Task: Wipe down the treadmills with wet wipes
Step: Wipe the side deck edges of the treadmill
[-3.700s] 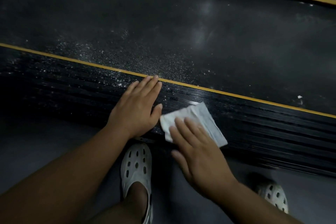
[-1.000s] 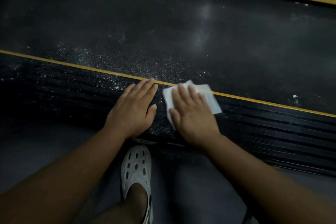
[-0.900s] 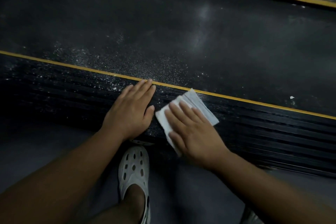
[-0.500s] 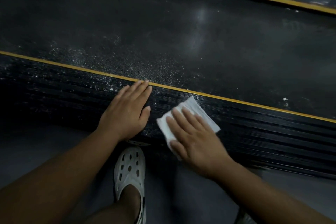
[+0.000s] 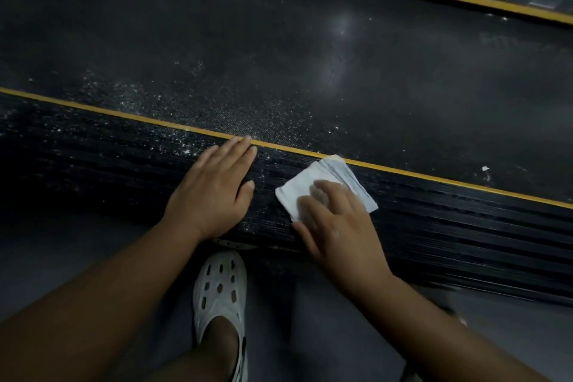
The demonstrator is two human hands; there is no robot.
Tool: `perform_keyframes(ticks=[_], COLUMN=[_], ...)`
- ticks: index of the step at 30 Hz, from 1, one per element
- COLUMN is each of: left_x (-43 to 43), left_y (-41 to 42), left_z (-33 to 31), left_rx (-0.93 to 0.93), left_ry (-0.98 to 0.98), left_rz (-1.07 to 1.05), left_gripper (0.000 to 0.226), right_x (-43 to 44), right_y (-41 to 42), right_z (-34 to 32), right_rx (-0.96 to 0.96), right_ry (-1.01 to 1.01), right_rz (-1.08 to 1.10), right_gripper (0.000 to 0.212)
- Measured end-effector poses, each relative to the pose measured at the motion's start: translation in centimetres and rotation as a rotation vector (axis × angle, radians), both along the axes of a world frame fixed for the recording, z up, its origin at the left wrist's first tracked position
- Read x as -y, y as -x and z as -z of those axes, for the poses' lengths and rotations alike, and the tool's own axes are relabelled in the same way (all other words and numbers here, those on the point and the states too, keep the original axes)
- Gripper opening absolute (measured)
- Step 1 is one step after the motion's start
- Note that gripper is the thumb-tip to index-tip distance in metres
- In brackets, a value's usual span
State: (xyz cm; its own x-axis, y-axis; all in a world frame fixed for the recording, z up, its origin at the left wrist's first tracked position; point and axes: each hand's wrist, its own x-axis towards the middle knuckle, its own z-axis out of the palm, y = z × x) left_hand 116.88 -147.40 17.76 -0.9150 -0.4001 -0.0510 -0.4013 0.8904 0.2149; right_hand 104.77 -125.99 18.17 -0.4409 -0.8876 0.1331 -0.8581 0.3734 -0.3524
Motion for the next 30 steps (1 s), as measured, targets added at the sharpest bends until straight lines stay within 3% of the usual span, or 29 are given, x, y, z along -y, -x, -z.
perform_keyframes(ticks=[2,5,11,13,14,16,18,20,23,25,28,30], left_x=[0.0,-0.1,-0.1,-0.1,-0.1,-0.1,-0.1,-0.1,-0.1,-0.1,0.0,0.0], left_y=[0.0,0.0,0.0,0.0,0.0,0.0,0.0,0.0,-0.1,0.0,0.1,0.0], left_z=[0.1,-0.1,-0.1,-0.1,-0.1,-0.2,-0.1,0.0,0.1,0.1,0.1,0.2], left_rx=[0.001,0.004,-0.012,-0.010,-0.010,-0.011,-0.011,-0.016,-0.012,-0.021,-0.019,-0.011], left_ry=[-0.004,-0.001,-0.008,-0.011,-0.011,-0.004,0.000,-0.004,0.002,0.007,0.000,-0.004], left_rz=[0.003,0.002,-0.001,-0.002,-0.001,0.000,-0.002,-0.002,0.007,0.008,0.009,0.003], left_gripper=[0.074,0.075,0.075,0.075,0.076,0.076,0.075,0.075,0.074,0.073,0.072,0.073], right_x=[0.2,1.2,2.6,2.6,2.4,1.5,1.0,1.9,4.6,4.6,0.1,-2.6], right_y=[-0.3,-0.2,2.4,4.3,5.1,6.1,5.5,3.9,0.8,-1.3,-2.0,0.2], right_z=[-0.2,-1.9,-6.6,-6.7,-6.3,-4.8,-3.9,-2.7,-0.3,0.9,1.3,1.3], right_rx=[-0.023,0.001,0.852,0.945,0.860,0.496,0.204,0.138,0.065,-0.022,-0.072,-0.118], right_ry=[0.032,-0.025,0.176,0.152,0.074,-0.047,0.005,0.008,-0.164,-0.221,-0.274,-0.292], right_rz=[-0.001,0.025,0.325,0.416,0.427,0.421,0.374,0.336,0.327,0.193,-0.085,-0.084], right_gripper=[0.010,0.007,0.011,0.007,0.004,0.015,0.031,0.036,0.062,0.076,0.076,0.074])
